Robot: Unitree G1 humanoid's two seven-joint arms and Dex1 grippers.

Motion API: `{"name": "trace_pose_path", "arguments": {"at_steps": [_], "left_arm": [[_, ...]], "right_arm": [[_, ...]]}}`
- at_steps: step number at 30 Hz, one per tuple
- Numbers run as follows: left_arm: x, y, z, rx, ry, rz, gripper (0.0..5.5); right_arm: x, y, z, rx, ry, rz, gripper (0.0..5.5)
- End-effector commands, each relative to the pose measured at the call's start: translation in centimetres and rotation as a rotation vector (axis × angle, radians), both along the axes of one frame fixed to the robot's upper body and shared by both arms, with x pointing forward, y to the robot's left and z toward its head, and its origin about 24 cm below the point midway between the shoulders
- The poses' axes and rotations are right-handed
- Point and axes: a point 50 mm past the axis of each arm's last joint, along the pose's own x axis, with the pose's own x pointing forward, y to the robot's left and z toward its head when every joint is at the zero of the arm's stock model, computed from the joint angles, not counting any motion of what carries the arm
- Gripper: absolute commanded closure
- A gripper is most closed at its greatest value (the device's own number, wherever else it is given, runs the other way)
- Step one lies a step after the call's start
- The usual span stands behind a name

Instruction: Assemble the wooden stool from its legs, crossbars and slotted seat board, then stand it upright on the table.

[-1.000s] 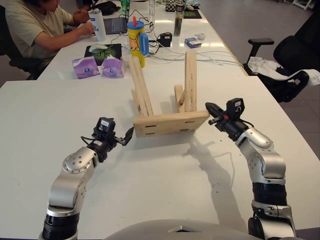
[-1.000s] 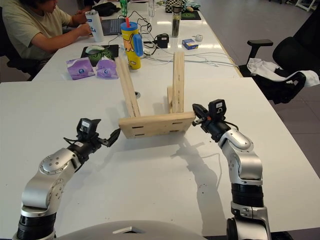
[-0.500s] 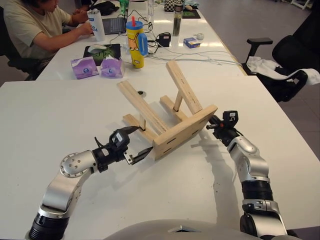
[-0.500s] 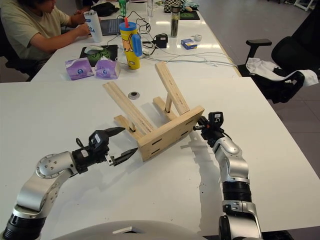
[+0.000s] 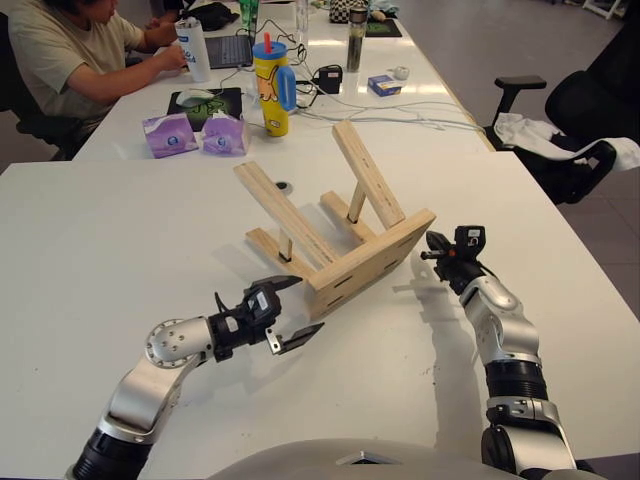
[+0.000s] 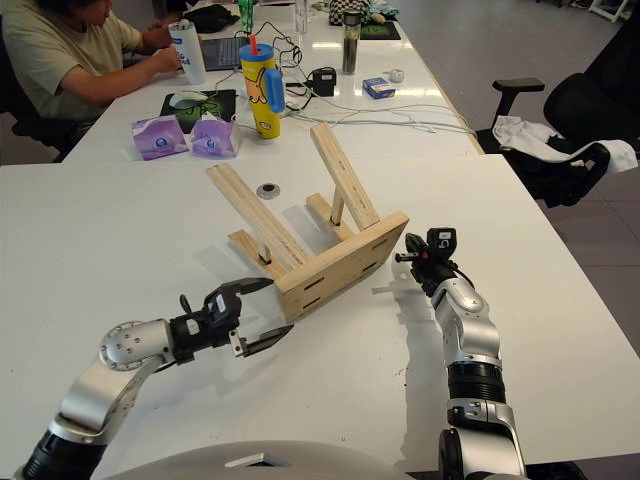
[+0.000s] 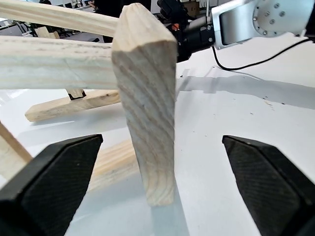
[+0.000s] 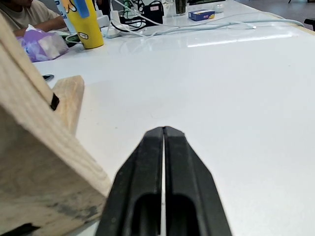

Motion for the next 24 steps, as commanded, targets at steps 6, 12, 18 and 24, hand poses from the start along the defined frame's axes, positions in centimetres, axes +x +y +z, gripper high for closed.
{"name": "trace_pose_path", "arguments": {"at_steps": [6, 12, 18, 24], "left_arm": [[1.1, -0.7, -1.1, 0.023, 0.020, 0.078, 1.84], [1.4, -1.0, -1.0, 0.012, 0.031, 0.078, 2.77], [1.7, -1.7, 0.0, -0.063, 0.055, 0.079, 3.74], [3.4, -2.0, 3.0, -0.219, 0.087, 0.126, 4.17]], "right_arm": [[1.2, 0.1, 1.1, -0.019, -0.041, -0.003, 5.50], [1.0, 0.0, 0.7, -0.010, -0.035, -0.023, 5.50], [0.9, -0.2, 0.4, -0.022, -0.025, -0.040, 5.50], [1.4, -0.2, 0.3, -0.014, 0.000, -0.071, 5.50]]}}
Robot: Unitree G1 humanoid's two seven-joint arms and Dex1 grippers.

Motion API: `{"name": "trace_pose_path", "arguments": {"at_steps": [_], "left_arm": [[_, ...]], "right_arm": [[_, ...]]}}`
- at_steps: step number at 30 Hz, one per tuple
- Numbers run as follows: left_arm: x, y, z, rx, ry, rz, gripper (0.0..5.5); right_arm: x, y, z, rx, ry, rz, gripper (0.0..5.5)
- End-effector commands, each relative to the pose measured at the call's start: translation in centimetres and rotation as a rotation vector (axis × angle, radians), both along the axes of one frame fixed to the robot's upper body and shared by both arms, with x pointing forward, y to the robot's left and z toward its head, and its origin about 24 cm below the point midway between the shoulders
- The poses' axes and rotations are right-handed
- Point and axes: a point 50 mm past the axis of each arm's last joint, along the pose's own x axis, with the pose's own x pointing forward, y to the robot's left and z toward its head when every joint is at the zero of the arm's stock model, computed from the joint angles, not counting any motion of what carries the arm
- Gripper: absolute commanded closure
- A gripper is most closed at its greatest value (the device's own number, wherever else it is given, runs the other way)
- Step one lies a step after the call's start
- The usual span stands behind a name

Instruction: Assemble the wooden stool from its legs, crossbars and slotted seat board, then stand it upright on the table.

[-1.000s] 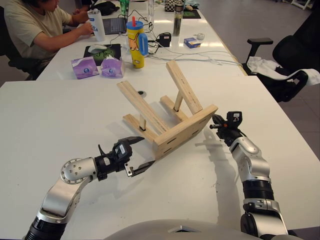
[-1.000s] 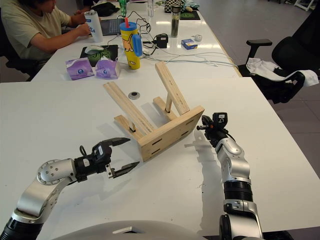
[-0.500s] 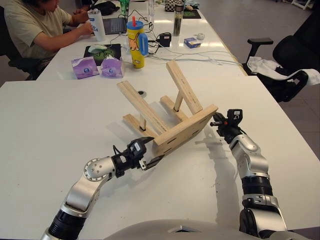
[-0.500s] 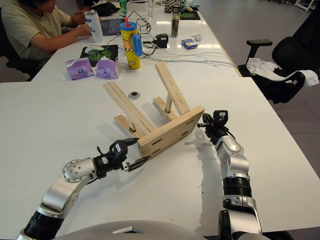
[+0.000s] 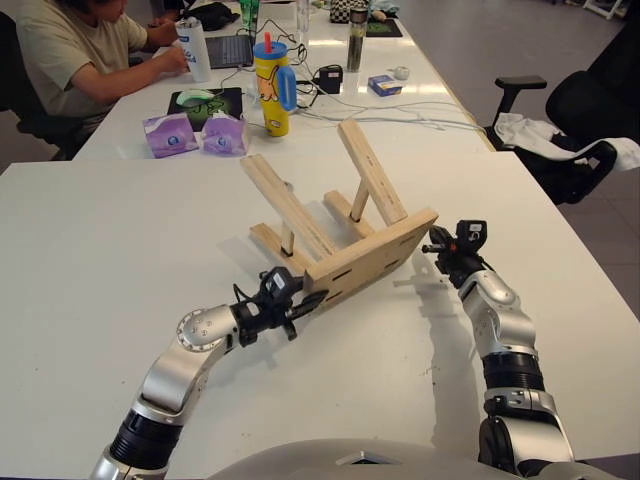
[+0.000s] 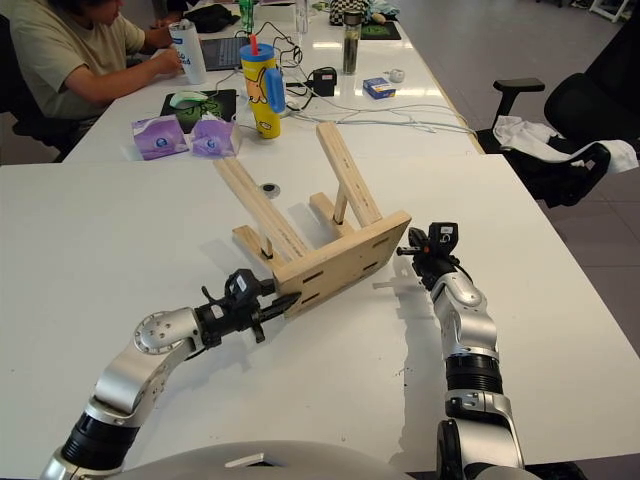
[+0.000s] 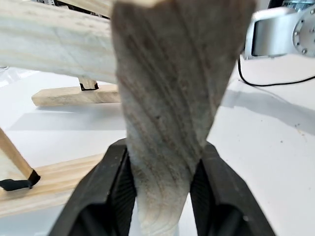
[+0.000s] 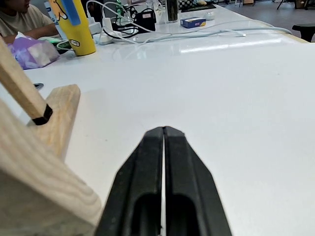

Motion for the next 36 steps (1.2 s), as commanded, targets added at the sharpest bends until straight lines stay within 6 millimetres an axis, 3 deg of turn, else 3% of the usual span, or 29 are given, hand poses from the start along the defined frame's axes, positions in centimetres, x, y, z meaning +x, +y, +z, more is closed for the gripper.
{"name": "trace_pose_path", "arguments": {"at_steps": [1, 5, 8, 11, 14, 17, 22, 31, 36], "left_arm": [[1.4, -0.5, 3.3, -0.144, -0.012, 0.027, 4.17], [3.0, -1.0, 8.1, -0.491, 0.091, 0.055, 4.18], [4.6, -1.1, 14.8, -0.934, 0.158, 0.033, 4.19], [5.9, 0.4, 21.0, -1.254, 0.197, 0.038, 4.19], [7.0, 2.6, 23.5, -1.408, 0.213, 0.138, 4.19], [8.5, 5.4, 23.0, -1.506, 0.249, 0.350, 4.19], [10.3, 9.8, 18.1, -1.544, 0.328, 0.684, 4.19], [10.2, 10.3, 12.1, -1.475, 0.448, 0.871, 4.19], [9.7, 10.4, 10.5, -1.465, 0.466, 0.905, 4.19]], "right_arm": [[0.7, 0.1, 0.2, -0.014, 0.010, -0.018, 5.50], [0.9, -0.1, -0.3, -0.009, 0.042, -0.048, 5.50], [1.1, 0.2, -0.9, -0.026, 0.086, -0.060, 5.50], [1.2, 0.9, -1.4, 0.005, 0.135, -0.054, 5.50], [1.4, 1.5, -1.5, 0.022, 0.159, -0.028, 5.50], [1.7, 2.1, -1.4, 0.034, 0.170, 0.000, 5.50], [2.2, 2.7, -1.1, 0.018, 0.169, 0.022, 5.50], [2.6, 2.9, -0.8, 0.002, 0.172, 0.038, 5.50], [2.6, 2.9, -0.8, -0.009, 0.180, 0.048, 5.50]]}}
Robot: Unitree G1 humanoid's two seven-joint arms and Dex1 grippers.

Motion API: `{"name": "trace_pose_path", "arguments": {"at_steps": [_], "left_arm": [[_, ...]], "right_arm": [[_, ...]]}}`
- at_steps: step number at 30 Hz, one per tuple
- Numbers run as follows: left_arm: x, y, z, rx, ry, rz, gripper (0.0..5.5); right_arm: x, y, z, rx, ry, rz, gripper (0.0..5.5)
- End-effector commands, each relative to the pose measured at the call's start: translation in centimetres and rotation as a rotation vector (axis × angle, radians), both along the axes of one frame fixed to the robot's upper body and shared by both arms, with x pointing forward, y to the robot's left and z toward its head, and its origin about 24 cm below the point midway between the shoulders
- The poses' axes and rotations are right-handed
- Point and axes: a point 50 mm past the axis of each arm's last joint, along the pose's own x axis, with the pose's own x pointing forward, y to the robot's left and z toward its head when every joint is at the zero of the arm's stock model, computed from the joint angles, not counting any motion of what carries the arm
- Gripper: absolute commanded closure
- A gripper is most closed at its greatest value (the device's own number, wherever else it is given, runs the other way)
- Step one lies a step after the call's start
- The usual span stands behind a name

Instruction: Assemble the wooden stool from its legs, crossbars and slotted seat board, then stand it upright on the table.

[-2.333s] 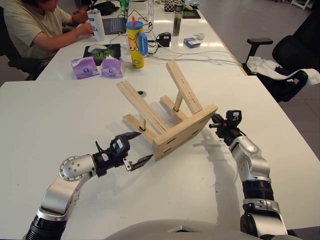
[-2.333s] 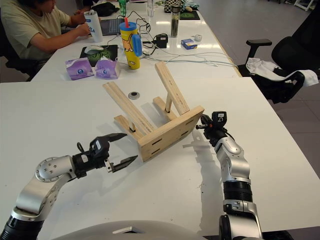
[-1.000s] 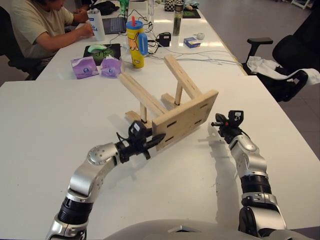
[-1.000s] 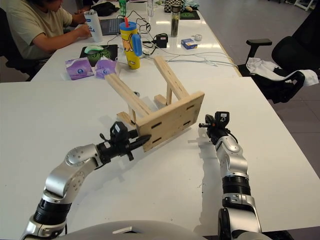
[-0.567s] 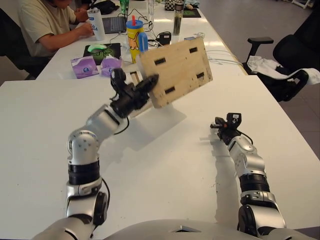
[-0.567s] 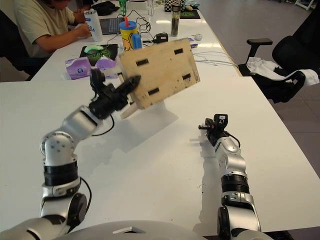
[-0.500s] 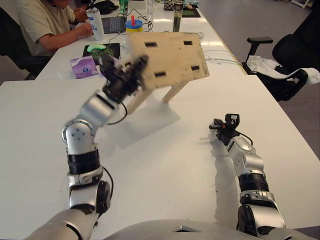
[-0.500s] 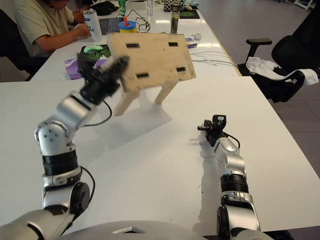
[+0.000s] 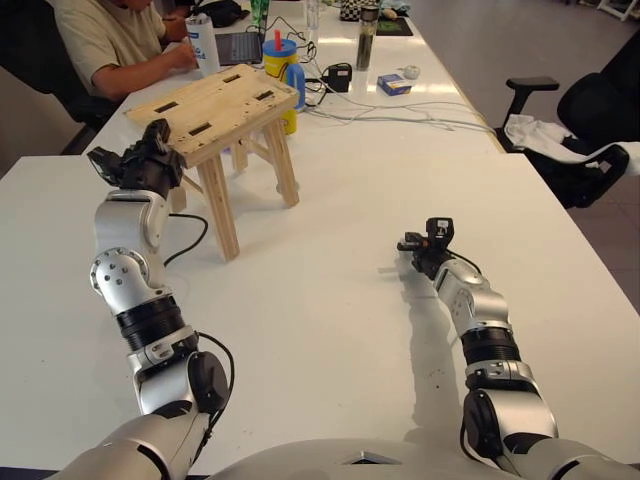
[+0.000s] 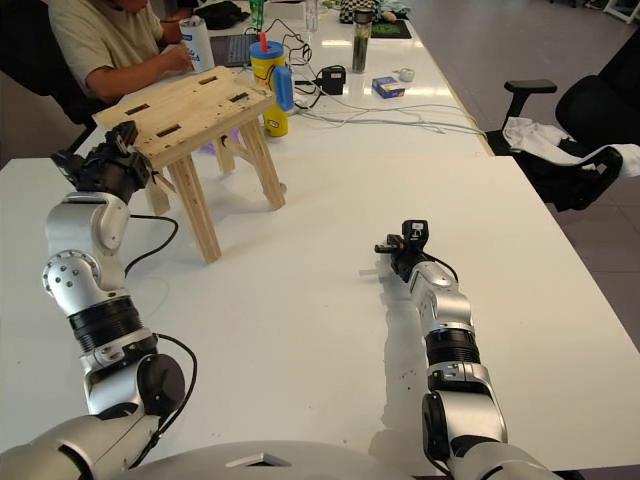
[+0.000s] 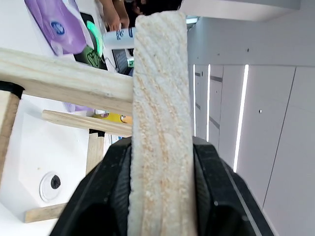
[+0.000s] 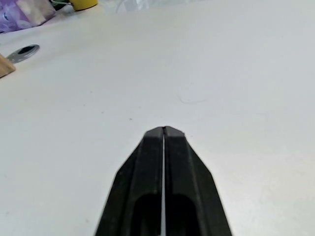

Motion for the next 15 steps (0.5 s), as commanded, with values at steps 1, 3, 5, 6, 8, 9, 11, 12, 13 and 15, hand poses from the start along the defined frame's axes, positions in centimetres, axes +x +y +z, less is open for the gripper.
{"name": "trace_pose_path", "arguments": {"at_steps": [1, 3, 5, 6, 8, 9, 11, 12, 13, 15], "left_arm": [[-0.6, -0.5, 0.1, 0.040, -0.044, -0.023, 4.19], [-0.8, -0.6, -0.2, 0.052, -0.049, -0.026, 3.79], [-1.1, -0.4, -0.7, 0.046, -0.052, -0.011, 3.48], [-1.3, -0.2, -0.9, 0.041, -0.056, -0.003, 3.34], [-1.5, -0.1, -1.1, 0.041, -0.066, 0.007, 3.00], [-1.6, 0.0, -1.1, 0.041, -0.071, 0.011, 2.85], [-1.8, 0.2, -1.0, 0.042, -0.092, 0.024, 2.56], [-2.1, 0.3, -0.8, 0.058, -0.121, 0.024, 2.40], [-2.6, 0.5, -0.8, 0.077, -0.139, 0.035, 2.28], [-3.9, 1.1, -1.4, 0.171, -0.152, 0.070, 1.95]], "right_arm": [[0.2, -0.1, 0.4, -0.022, 0.007, 0.012, 5.50], [0.2, 0.0, 0.3, -0.025, 0.012, 0.016, 5.50], [0.1, 0.1, 0.2, -0.028, 0.019, 0.023, 5.50], [0.1, 0.1, 0.1, -0.029, 0.022, 0.025, 5.50], [0.0, 0.1, 0.0, -0.032, 0.028, 0.031, 5.50], [-0.1, 0.1, -0.1, -0.033, 0.032, 0.034, 5.50], [-0.1, 0.1, -0.1, -0.036, 0.037, 0.040, 5.50], [-0.1, 0.1, -0.2, -0.036, 0.041, 0.042, 5.50], [-0.1, 0.1, -0.2, -0.035, 0.044, 0.044, 5.50], [-0.2, 0.1, -0.2, -0.034, 0.053, 0.054, 5.50]]}}
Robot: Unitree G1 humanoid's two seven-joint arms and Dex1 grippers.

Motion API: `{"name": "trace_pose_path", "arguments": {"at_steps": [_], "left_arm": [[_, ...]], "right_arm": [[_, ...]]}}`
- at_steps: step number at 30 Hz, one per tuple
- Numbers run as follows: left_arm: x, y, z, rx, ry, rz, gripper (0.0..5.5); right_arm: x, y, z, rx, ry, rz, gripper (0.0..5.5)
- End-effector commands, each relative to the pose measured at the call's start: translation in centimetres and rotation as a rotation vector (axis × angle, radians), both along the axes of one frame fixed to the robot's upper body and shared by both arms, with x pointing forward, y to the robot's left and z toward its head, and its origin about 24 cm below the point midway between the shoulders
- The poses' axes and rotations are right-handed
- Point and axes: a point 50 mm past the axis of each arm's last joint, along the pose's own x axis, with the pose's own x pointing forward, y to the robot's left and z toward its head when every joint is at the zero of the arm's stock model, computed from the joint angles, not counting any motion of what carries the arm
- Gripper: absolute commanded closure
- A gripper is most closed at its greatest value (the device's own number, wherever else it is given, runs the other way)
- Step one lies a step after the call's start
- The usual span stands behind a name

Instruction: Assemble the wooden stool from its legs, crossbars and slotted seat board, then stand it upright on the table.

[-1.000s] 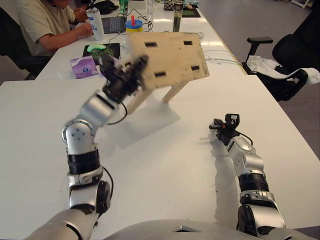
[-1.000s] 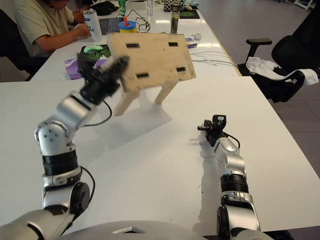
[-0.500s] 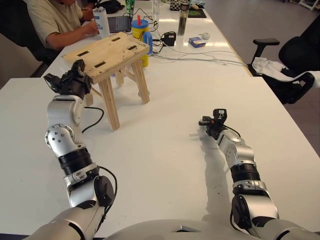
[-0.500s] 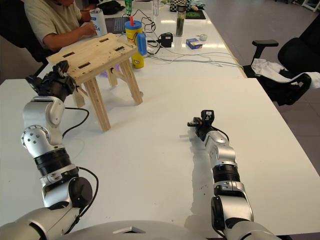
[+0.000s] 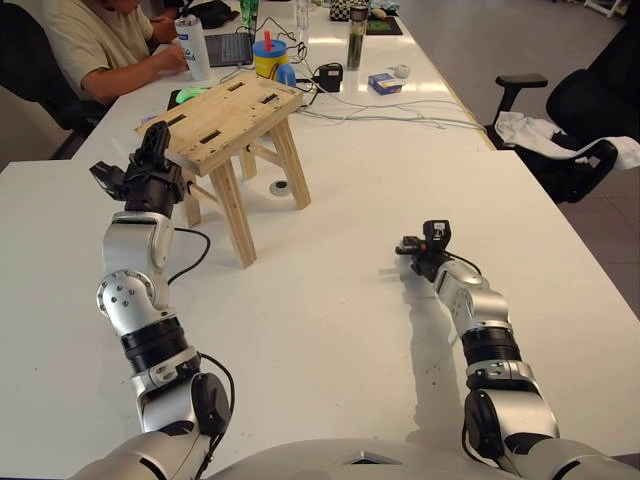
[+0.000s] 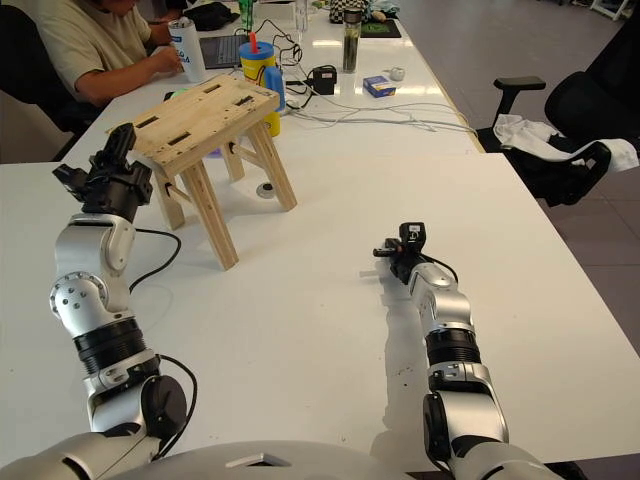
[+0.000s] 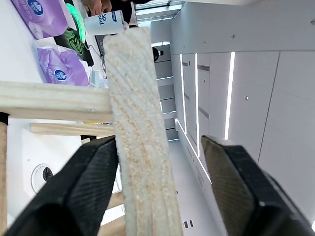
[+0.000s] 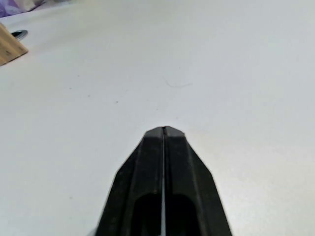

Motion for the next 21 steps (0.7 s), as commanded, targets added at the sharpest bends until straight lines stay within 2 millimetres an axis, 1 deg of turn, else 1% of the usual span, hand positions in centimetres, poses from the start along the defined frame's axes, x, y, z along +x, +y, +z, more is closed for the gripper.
{"name": "trace_pose_path", "arguments": {"at_steps": [1, 2, 4, 5, 6, 7, 9, 10, 11, 13, 15, 16, 18, 20, 21], "left_arm": [[-2.8, 1.5, -0.7, 0.168, -0.044, 0.091, 1.84], [-3.6, 1.8, -1.1, 0.236, -0.043, 0.108, 1.79], [-5.2, 2.5, -2.3, 0.268, -0.042, 0.144, 1.79], [-5.9, 2.5, -2.9, 0.345, -0.043, 0.123, 1.79], [-6.8, 2.1, -3.2, 0.359, -0.082, 0.073, 1.79], [-7.5, 1.5, -3.2, 0.404, -0.121, 0.010, 1.79], [-8.4, -0.4, -4.1, 0.542, -0.139, -0.155, 1.79], [-8.8, -1.9, -4.5, 0.689, -0.151, -0.278, 1.79], [-9.1, -2.8, -4.9, 0.762, -0.173, -0.372, 1.79], [-9.4, -4.8, -6.0, 0.989, -0.234, -0.571, 1.79], [-9.0, -6.0, -7.0, 1.144, -0.304, -0.702, 1.79], [-8.4, -6.4, -7.3, 1.192, -0.335, -0.742, 1.79], [-6.7, -6.8, -8.0, 1.307, -0.375, -0.783, 1.79], [-4.4, -6.5, -8.7, 1.385, -0.389, -0.799, 1.79], [-3.2, -5.9, -9.2, 1.429, -0.379, -0.799, 1.79]], "right_arm": [[0.0, -0.1, 0.1, -0.019, 0.015, 0.028, 5.50], [-0.1, -0.1, 0.1, -0.032, 0.016, 0.034, 5.50], [-0.5, -0.4, 0.2, -0.040, 0.015, 0.034, 5.50], [-0.7, -0.6, 0.3, -0.036, 0.014, 0.025, 5.50], [-0.9, -0.8, 0.3, -0.037, 0.014, 0.020, 5.50], [-1.0, -1.0, 0.3, -0.040, 0.013, 0.016, 5.50], [-1.0, -1.2, 0.4, -0.048, 0.011, 0.008, 5.50], [-1.0, -1.3, 0.4, -0.055, 0.011, 0.005, 5.50], [-1.1, -1.4, 0.4, -0.058, 0.010, 0.004, 5.50], [-0.9, -1.3, 0.5, -0.068, 0.008, 0.007, 5.50], [-0.7, -1.2, 0.5, -0.072, 0.006, 0.013, 5.50], [-0.5, -1.0, 0.5, -0.073, 0.006, 0.019, 5.50], [-0.4, -0.7, 0.6, -0.071, 0.006, 0.032, 5.50], [-0.1, -0.4, 0.5, -0.073, 0.005, 0.044, 5.50], [0.0, -0.2, 0.5, -0.074, 0.005, 0.049, 5.50]]}}
